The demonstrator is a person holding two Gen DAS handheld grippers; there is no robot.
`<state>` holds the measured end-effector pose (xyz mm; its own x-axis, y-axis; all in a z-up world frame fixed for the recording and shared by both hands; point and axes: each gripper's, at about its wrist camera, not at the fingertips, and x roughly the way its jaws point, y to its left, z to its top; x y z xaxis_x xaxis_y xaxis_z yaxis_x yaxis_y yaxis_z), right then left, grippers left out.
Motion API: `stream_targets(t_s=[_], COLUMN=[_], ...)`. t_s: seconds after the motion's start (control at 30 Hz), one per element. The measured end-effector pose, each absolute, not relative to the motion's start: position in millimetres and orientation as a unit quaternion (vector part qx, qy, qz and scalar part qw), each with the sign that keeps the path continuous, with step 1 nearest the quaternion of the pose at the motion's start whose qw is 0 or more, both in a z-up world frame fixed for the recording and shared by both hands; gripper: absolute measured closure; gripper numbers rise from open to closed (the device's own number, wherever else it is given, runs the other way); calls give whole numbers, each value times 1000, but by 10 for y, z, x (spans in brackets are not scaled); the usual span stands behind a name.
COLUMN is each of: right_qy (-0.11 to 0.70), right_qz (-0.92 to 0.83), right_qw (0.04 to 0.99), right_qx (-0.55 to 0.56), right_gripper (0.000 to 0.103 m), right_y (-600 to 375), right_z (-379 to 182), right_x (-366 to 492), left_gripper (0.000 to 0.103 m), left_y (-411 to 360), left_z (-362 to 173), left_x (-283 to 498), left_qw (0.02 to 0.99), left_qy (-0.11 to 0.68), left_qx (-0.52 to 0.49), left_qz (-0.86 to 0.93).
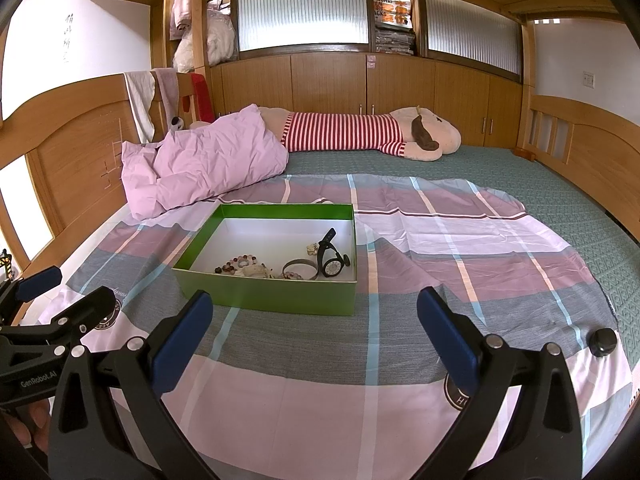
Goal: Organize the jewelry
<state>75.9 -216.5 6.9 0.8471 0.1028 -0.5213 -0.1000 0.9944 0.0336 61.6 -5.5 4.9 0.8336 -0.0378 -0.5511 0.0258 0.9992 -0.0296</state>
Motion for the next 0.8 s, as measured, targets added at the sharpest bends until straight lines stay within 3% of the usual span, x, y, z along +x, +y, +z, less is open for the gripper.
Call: stream_targets(t_s=[0.8], right_qy=[273], right_qz=[54], right_qw=[961], right_qx=[2], right_gripper=[3], right_y=[-2177], right_z=[44], right_x=[758], left_gripper=[4], left_y=[-99], left_z=[48], left_x=[615], left_qw=[956], left_qy=[291], left_qx=[-7], left_qz=[-20])
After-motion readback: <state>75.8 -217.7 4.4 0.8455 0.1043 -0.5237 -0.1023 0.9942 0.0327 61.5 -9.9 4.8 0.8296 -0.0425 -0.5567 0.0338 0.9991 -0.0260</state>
